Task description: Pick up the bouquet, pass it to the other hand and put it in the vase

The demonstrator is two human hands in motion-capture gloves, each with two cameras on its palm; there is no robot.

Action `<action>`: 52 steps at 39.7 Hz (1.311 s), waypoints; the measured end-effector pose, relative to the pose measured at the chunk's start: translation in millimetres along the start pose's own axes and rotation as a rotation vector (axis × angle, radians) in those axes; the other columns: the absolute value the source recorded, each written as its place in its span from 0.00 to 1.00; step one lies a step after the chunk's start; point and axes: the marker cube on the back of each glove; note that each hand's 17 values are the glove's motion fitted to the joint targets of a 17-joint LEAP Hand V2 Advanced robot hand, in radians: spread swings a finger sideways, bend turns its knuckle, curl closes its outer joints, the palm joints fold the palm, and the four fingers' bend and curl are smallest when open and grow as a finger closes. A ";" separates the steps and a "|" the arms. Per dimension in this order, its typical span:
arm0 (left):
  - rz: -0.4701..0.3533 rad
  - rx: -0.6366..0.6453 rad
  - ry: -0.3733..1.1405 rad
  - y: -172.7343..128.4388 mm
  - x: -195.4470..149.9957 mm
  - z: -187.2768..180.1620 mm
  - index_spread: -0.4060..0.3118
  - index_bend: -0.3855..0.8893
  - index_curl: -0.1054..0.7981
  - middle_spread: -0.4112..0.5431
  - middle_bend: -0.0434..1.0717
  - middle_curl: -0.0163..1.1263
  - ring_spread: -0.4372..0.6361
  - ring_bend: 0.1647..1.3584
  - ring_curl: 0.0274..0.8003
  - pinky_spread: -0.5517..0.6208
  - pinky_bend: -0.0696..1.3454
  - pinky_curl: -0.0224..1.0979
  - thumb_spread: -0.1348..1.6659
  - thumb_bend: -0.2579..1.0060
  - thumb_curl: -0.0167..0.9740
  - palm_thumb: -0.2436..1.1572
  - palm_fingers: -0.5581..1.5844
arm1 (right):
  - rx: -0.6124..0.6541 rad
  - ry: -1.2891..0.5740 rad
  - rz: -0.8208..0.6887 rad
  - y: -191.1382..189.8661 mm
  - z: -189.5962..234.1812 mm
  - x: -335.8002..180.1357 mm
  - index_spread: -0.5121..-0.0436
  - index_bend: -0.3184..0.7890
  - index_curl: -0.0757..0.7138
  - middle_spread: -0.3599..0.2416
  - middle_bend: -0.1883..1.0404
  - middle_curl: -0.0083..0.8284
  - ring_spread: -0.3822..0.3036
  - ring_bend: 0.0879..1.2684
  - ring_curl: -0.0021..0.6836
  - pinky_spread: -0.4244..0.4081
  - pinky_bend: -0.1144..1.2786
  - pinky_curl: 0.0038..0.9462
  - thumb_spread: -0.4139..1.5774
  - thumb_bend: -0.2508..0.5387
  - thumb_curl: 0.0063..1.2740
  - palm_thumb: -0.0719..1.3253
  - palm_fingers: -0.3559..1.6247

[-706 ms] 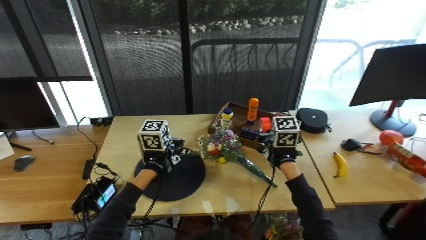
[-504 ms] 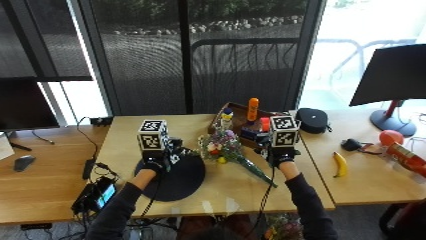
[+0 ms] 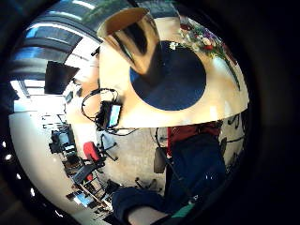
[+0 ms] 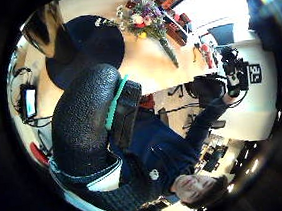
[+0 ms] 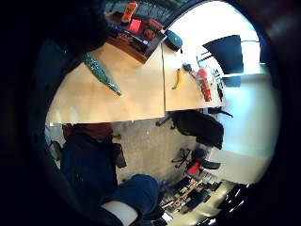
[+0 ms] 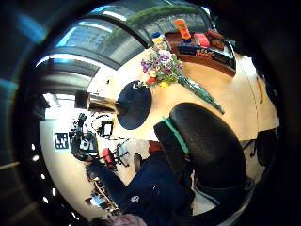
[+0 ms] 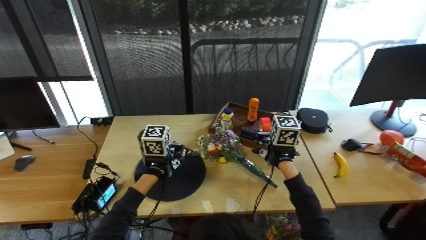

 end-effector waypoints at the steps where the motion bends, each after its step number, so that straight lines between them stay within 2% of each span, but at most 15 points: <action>1: 0.002 0.006 -0.001 -0.5 1.0 -0.1 0.49 0.46 0.45 0.62 0.19 0.19 0.75 0.24 0.21 0.85 0.22 0.21 0.73 0.21 0.19 0.29 0.37 | -0.013 -0.012 0.009 -3.9 1.0 1.1 0.39 0.38 0.30 0.53 0.36 0.33 0.51 0.35 0.37 0.58 0.44 0.30 0.81 0.46 0.12 0.31 0.44; 8: 0.015 0.021 0.003 -4.8 2.5 4.4 0.50 0.44 0.47 0.65 0.17 0.19 0.75 0.26 0.24 0.85 0.24 0.24 0.74 0.19 0.22 0.29 0.34 | -0.077 -0.128 0.090 -31.3 11.2 9.8 0.48 0.39 0.33 0.51 0.33 0.36 0.48 0.38 0.42 0.60 0.47 0.34 0.81 0.44 0.14 0.34 0.48; 14: 0.038 0.018 0.004 -2.2 8.6 3.7 0.50 0.44 0.48 0.66 0.18 0.20 0.75 0.28 0.25 0.85 0.25 0.26 0.75 0.19 0.23 0.29 0.34 | -0.134 -0.227 0.162 -50.4 28.3 21.6 0.55 0.36 0.33 0.50 0.31 0.38 0.46 0.41 0.46 0.61 0.51 0.36 0.80 0.40 0.16 0.35 0.52; 24: 0.068 0.032 0.026 4.1 13.9 5.8 0.51 0.42 0.48 0.71 0.17 0.20 0.77 0.31 0.28 0.86 0.29 0.29 0.75 0.19 0.24 0.29 0.30 | -0.235 -0.280 0.249 -77.1 97.9 48.5 0.63 0.35 0.31 0.52 0.32 0.42 0.45 0.42 0.50 0.62 0.53 0.38 0.78 0.36 0.19 0.40 0.50; 29: 0.075 0.020 0.028 0.4 14.4 8.9 0.51 0.42 0.48 0.72 0.18 0.20 0.78 0.33 0.29 0.86 0.30 0.30 0.75 0.19 0.25 0.29 0.29 | -0.402 -0.325 0.359 -77.6 141.3 52.5 0.65 0.36 0.31 0.52 0.32 0.44 0.45 0.42 0.51 0.63 0.52 0.38 0.77 0.34 0.21 0.42 0.48; 30: 0.075 0.017 0.028 -0.6 14.6 9.5 0.51 0.42 0.48 0.73 0.18 0.21 0.78 0.33 0.29 0.86 0.30 0.30 0.75 0.19 0.26 0.29 0.29 | -0.385 -0.329 0.372 -82.5 152.0 55.4 0.67 0.33 0.29 0.53 0.34 0.45 0.45 0.42 0.51 0.65 0.52 0.38 0.77 0.33 0.21 0.43 0.46; 33: 0.075 0.016 0.035 -2.6 15.9 10.0 0.51 0.43 0.48 0.73 0.19 0.21 0.78 0.33 0.29 0.86 0.31 0.30 0.75 0.19 0.26 0.29 0.29 | -0.309 -0.329 0.384 -93.2 177.6 61.1 0.68 0.34 0.29 0.53 0.36 0.46 0.47 0.40 0.52 0.69 0.52 0.38 0.77 0.32 0.22 0.44 0.44; 36: 0.082 0.028 0.050 -5.7 18.6 9.6 0.51 0.42 0.47 0.74 0.19 0.21 0.78 0.34 0.30 0.86 0.32 0.31 0.75 0.19 0.26 0.29 0.28 | -0.384 -0.293 0.505 -81.6 193.1 59.2 0.69 0.35 0.29 0.54 0.36 0.47 0.48 0.40 0.51 0.72 0.51 0.38 0.76 0.31 0.23 0.46 0.43; 38: 0.085 0.028 0.057 -8.3 20.7 10.6 0.52 0.41 0.47 0.74 0.20 0.22 0.79 0.35 0.30 0.86 0.32 0.31 0.75 0.19 0.26 0.29 0.28 | -0.346 -0.235 0.560 -78.9 201.4 58.0 0.70 0.35 0.28 0.55 0.36 0.47 0.48 0.40 0.51 0.74 0.52 0.38 0.76 0.31 0.23 0.46 0.42; 40: 0.089 0.024 0.061 -10.9 22.7 12.6 0.53 0.41 0.47 0.74 0.20 0.22 0.79 0.35 0.30 0.86 0.33 0.31 0.75 0.19 0.26 0.29 0.27 | -0.266 -0.184 0.553 -82.8 212.2 55.4 0.70 0.35 0.28 0.55 0.36 0.48 0.48 0.40 0.52 0.75 0.51 0.37 0.75 0.30 0.24 0.47 0.42; 44: 0.093 0.005 0.048 -13.0 25.9 16.6 0.54 0.41 0.46 0.74 0.20 0.23 0.79 0.35 0.30 0.85 0.34 0.32 0.75 0.19 0.27 0.29 0.27 | -0.234 -0.148 0.492 -84.6 236.0 42.1 0.71 0.36 0.28 0.56 0.36 0.48 0.45 0.42 0.53 0.76 0.51 0.37 0.75 0.31 0.24 0.50 0.41; 46: 0.092 -0.010 0.039 -12.9 26.9 18.6 0.54 0.41 0.46 0.74 0.20 0.23 0.80 0.35 0.30 0.86 0.34 0.32 0.75 0.19 0.27 0.29 0.27 | -0.179 -0.175 0.465 -85.1 242.3 35.3 0.72 0.36 0.28 0.55 0.36 0.49 0.40 0.43 0.54 0.72 0.49 0.37 0.75 0.33 0.25 0.53 0.41; 48: 0.093 -0.023 0.034 -12.6 27.8 19.9 0.54 0.42 0.46 0.74 0.21 0.23 0.80 0.35 0.30 0.86 0.34 0.32 0.75 0.19 0.27 0.29 0.27 | -0.139 -0.217 0.450 -85.4 246.2 29.8 0.70 0.32 0.26 0.52 0.33 0.48 0.33 0.45 0.55 0.48 0.58 0.41 0.76 0.39 0.27 0.59 0.46; 49: 0.093 -0.027 0.033 -12.7 28.1 20.6 0.54 0.42 0.46 0.74 0.21 0.24 0.80 0.35 0.30 0.86 0.34 0.32 0.75 0.19 0.27 0.29 0.27 | -0.130 -0.228 0.448 -85.7 247.5 28.2 0.69 0.32 0.25 0.50 0.32 0.47 0.31 0.45 0.54 0.42 0.61 0.41 0.77 0.41 0.27 0.62 0.48; 52: 0.095 -0.035 0.028 -14.2 28.7 23.8 0.54 0.42 0.46 0.75 0.21 0.24 0.80 0.35 0.30 0.86 0.34 0.32 0.75 0.19 0.27 0.29 0.26 | -0.119 -0.206 0.472 -86.4 247.8 26.7 0.63 0.35 0.26 0.44 0.31 0.47 0.26 0.45 0.55 0.34 0.65 0.43 0.77 0.45 0.28 0.68 0.50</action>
